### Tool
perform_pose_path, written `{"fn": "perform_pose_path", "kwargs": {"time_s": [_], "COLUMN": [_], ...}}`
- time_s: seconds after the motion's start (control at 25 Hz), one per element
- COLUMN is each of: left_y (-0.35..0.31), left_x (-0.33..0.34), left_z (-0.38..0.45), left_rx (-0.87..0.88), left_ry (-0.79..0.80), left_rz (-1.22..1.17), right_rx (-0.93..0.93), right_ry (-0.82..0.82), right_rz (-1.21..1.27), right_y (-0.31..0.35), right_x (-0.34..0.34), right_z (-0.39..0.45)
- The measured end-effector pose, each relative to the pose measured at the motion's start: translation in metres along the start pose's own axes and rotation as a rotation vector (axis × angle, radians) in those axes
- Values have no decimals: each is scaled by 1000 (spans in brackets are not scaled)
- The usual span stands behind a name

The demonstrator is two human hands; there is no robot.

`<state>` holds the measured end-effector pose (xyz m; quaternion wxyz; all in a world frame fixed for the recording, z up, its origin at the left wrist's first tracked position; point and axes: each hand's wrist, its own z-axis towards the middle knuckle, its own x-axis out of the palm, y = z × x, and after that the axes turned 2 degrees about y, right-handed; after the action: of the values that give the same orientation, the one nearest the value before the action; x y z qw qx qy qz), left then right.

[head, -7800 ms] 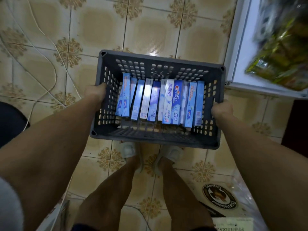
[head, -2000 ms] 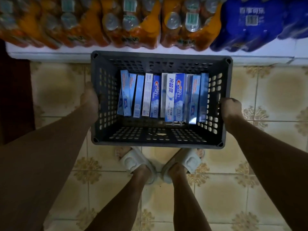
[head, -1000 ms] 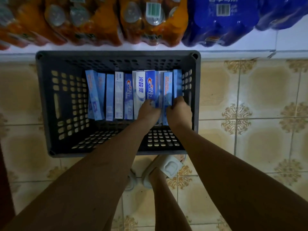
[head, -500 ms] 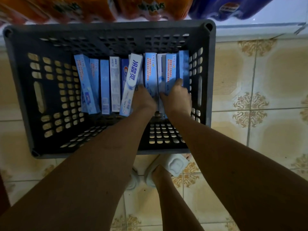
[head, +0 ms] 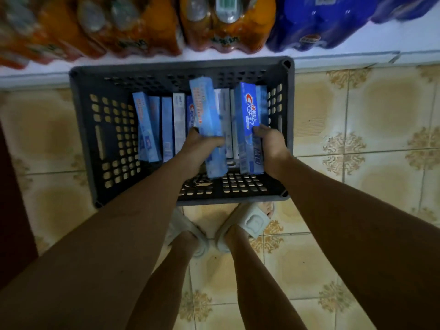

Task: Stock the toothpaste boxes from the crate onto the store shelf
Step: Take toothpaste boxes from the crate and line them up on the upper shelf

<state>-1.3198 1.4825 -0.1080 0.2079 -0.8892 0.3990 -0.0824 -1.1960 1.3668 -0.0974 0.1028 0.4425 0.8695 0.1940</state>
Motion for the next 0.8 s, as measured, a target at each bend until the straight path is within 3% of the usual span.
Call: {"fn": "perform_pose_path", "kwargs": {"time_s": [0.16, 0.36, 0.6, 0.8], "left_y": [-28, -100, -183, -226], "left_x": [-17, -21, -32, -34], "left_z": [-70, -196, -353, -439], "left_rx": [-8, -111, 37, 170], "left_ry": [-5, -28, -65, -165], "left_rz": [-6, -383, -588, -761], "right_rx": [98, 54, -178, -293], "right_ry": [215, 301, 216, 230], "right_rz": [192, 116, -315, -169], "right_y": [29, 89, 157, 201], "right_x": [-8, -5, 4, 9], "right_z": [-64, -195, -352, -449]}}
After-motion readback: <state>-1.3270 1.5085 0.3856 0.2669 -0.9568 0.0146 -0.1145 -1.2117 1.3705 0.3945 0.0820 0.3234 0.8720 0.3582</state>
